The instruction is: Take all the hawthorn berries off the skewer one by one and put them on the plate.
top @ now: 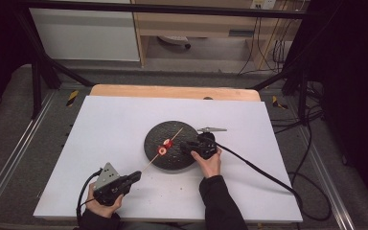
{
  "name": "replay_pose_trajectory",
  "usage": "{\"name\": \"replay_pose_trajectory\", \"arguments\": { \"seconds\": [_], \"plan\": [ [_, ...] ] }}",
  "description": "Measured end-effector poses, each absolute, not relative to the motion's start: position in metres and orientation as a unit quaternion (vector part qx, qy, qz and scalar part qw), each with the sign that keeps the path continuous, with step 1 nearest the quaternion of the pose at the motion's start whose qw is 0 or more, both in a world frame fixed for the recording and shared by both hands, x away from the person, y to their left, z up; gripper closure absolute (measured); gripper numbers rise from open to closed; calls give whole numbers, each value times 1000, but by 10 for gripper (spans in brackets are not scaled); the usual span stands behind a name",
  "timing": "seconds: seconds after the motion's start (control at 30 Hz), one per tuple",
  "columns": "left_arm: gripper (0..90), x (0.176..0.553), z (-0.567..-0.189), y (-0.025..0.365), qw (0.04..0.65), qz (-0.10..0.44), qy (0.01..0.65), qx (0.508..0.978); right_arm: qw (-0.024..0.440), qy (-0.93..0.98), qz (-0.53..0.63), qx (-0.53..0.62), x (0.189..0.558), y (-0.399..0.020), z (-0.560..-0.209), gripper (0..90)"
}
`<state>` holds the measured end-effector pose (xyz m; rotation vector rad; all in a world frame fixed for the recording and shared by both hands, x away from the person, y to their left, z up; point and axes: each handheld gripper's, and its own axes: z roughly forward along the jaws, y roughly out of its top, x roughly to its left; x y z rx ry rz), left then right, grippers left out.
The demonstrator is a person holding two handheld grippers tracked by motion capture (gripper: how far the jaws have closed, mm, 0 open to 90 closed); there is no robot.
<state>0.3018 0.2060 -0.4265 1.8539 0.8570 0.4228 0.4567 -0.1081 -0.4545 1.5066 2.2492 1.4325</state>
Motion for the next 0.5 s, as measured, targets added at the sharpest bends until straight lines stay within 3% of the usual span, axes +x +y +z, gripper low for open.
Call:
{"name": "replay_pose_trajectory", "arguments": {
  "seconds": [0.37, 0.5],
  "plan": [
    [882, 301, -426, 205, 505, 176, 355, 767, 48, 722, 510, 465, 438, -118, -420, 227],
    [882, 301, -426, 205, 504, 175, 354, 768, 39, 723, 515, 459, 430, -118, -414, 147]
  ]
}}
